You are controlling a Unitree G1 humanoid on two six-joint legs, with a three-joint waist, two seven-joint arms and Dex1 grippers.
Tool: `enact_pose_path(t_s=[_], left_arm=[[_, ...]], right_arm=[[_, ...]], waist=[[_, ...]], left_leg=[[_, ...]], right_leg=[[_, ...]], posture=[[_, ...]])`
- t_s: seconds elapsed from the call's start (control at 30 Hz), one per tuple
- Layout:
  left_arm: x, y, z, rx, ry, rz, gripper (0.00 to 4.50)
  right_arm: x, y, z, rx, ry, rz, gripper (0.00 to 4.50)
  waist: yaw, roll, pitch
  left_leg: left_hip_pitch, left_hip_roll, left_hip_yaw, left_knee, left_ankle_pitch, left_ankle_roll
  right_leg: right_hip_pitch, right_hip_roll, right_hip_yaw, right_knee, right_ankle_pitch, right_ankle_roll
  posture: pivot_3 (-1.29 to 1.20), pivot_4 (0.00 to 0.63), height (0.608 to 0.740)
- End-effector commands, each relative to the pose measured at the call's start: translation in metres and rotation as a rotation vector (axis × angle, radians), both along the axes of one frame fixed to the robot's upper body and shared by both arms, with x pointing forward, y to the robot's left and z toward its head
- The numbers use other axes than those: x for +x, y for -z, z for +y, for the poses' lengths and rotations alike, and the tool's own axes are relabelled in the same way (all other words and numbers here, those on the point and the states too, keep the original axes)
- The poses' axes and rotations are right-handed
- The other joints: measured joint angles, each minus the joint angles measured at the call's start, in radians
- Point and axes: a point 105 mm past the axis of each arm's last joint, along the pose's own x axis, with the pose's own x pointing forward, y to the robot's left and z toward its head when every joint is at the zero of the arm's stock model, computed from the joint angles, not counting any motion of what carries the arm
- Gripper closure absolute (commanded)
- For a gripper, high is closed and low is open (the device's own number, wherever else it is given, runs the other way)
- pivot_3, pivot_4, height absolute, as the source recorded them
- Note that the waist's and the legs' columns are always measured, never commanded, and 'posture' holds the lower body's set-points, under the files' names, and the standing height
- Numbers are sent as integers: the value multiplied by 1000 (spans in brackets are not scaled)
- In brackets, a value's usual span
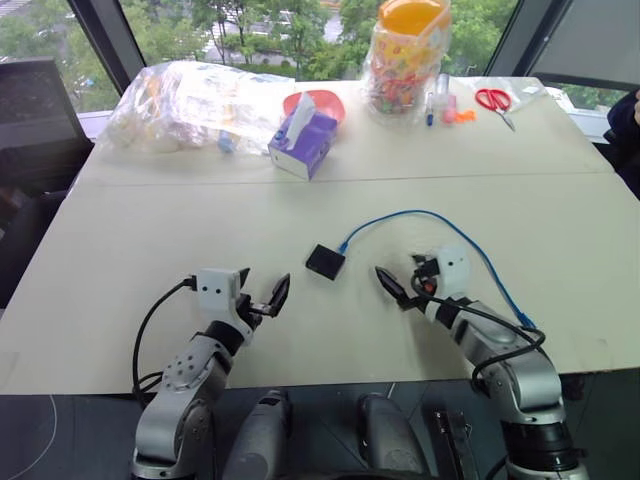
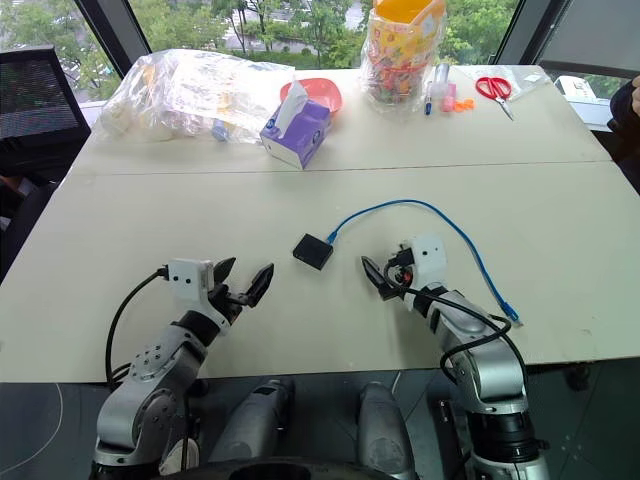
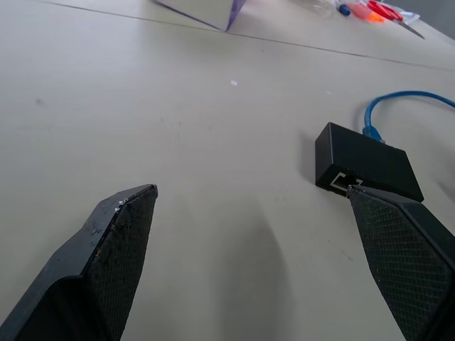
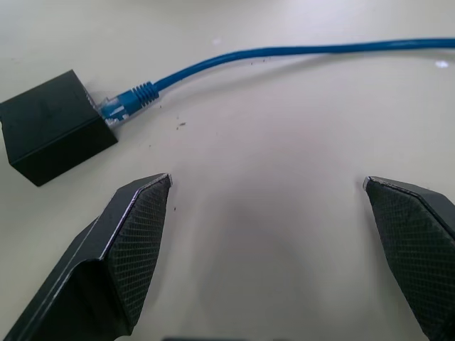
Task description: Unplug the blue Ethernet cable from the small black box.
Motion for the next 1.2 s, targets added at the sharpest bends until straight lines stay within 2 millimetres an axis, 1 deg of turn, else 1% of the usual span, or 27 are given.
enact_pose_path(t_s=[0.03,0.17,0.27,0.33,0.47,0.6,0.77,0.83,0.9,1.0,1.07,1.13,1.2], left_arm=[[-1,-15,1,-10,9,-52,38],[-2,-22,1,-52,39,-66,38],[-3,-23,1,-26,67,-73,38],[-7,-23,-2,-24,120,-68,38],[-10,-26,0,-34,172,-57,38],[-16,-32,4,-9,272,-43,38],[-16,-39,11,5,339,-29,38],[-13,-44,14,14,367,-30,38],[-11,-45,16,20,391,-24,38],[-9,-45,18,50,417,-20,38],[-7,-45,18,60,422,-21,38],[-7,-44,18,64,427,-24,38],[-8,-44,17,69,427,-27,38]], right_arm=[[2,-11,2,2,-12,-48,0],[3,-15,4,-5,-29,-62,0],[6,-19,3,-10,-43,-75,0],[8,-23,6,-21,-72,-81,0],[9,-29,10,-47,-132,-99,0],[13,-41,17,-77,-250,-99,0],[23,-57,20,-190,-388,-99,0],[37,-67,21,-318,-487,-56,0],[46,-80,24,-412,-588,-43,0],[63,-96,32,-635,-725,-95,0],[73,-100,35,-844,-830,-140,0],[81,-100,37,-1074,-953,-182,0],[87,-98,42,-1250,-1059,-215,0]], waist=[[0,0,0],[1,0,0],[1,0,0],[-1,0,0],[0,0,0],[-2,0,0],[-2,0,0],[-2,1,0],[-6,2,1],[-10,2,1],[-10,2,1],[-11,2,1],[-11,2,1]], left_leg=[[0,0,0,0,0,0],[0,0,0,0,0,0],[0,0,0,0,0,0],[0,0,0,0,0,0],[1,0,0,0,0,0],[1,0,0,0,0,0],[2,0,0,0,0,0],[2,0,0,1,0,0],[2,0,1,1,0,0],[3,1,2,0,0,0],[3,1,2,-2,0,0],[3,1,3,-3,0,0],[3,1,3,-4,0,0]], right_leg=[[0,0,0,0,0,0],[0,0,0,0,0,0],[0,0,0,0,0,0],[1,0,0,0,0,0],[1,0,0,0,0,0],[0,0,0,1,0,0],[1,0,0,1,0,0],[1,0,0,1,0,0],[1,0,0,1,1,-2],[1,0,0,1,2,-2],[0,0,0,1,1,-1],[0,0,0,1,2,1],[-1,0,1,0,3,3]], posture=[[0,150,728],[0,150,728],[0,150,728],[0,150,728],[0,150,728],[0,150,728],[0,150,728],[0,150,728],[0,150,728],[0,150,728],[0,150,728],[0,150,728],[0,150,728]])
